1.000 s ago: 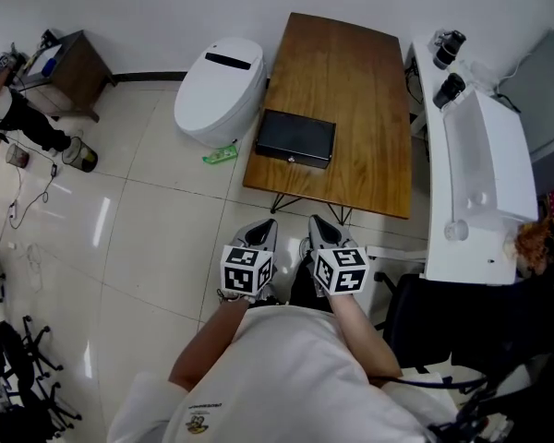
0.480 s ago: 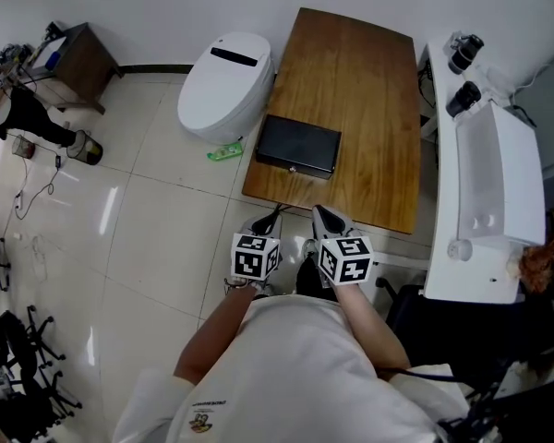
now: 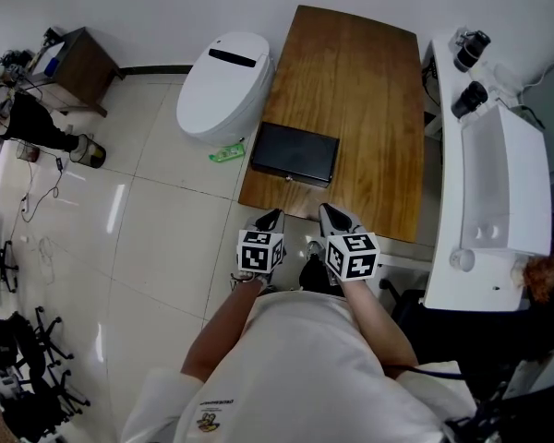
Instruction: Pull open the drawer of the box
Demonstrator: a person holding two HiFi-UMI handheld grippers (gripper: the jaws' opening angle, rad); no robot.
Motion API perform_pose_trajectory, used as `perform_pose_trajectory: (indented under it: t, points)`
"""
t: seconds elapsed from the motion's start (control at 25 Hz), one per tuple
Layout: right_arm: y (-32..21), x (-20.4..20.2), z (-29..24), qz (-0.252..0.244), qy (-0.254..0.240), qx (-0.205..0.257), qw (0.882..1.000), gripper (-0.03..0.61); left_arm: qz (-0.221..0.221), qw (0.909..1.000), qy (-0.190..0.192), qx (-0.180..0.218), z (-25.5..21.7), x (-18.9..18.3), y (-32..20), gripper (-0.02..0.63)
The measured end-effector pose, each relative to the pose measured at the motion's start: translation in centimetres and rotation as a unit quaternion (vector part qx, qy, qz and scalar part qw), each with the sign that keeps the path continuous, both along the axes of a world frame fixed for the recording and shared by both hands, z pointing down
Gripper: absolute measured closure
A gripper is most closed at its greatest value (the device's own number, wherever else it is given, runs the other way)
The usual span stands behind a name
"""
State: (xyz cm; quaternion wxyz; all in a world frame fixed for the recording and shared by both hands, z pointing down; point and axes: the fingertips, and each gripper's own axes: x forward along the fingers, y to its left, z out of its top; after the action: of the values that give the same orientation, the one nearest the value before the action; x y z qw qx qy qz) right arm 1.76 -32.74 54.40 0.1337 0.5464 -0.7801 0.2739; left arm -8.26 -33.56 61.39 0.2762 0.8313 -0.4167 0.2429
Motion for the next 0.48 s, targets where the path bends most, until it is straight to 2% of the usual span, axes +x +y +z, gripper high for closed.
perform_pose_trajectory:
  t: [0.12, 0.16, 0.36, 0.44, 0.48]
  points:
    - [-0.5, 0.8, 0.4, 0.001, -0.003, -0.005, 1.000, 0.591, -0.002, 1.0000, -0.001, -0.005, 0.7, 0.6, -1.0, 0.593]
    - [-0.7, 1.1, 0.6, 0.002, -0.003, -0.006, 1.000, 0.591, -0.002, 1.0000, -0.002, -0.008, 1.0, 0.8, -1.2, 0.540]
    - [-1.7, 2.8, 1.2, 0.001, -0.003, -0.013, 1.000, 0.591, -0.001, 0.9998, -0.017, -0.011, 2.3, 2.0, -2.5, 0.540]
    - [-2.2, 3.5, 1.5, -0.002, -0.002, -0.015, 1.000, 0.591, -0.004, 0.9996, -0.021, -0.017, 3.1, 2.6, -3.0, 0.495]
    - [-2.4, 3.8, 1.7, -0.003, -0.002, -0.016, 1.000, 0.591, -0.006, 0.9995, -0.024, -0.019, 3.4, 2.9, -3.3, 0.495]
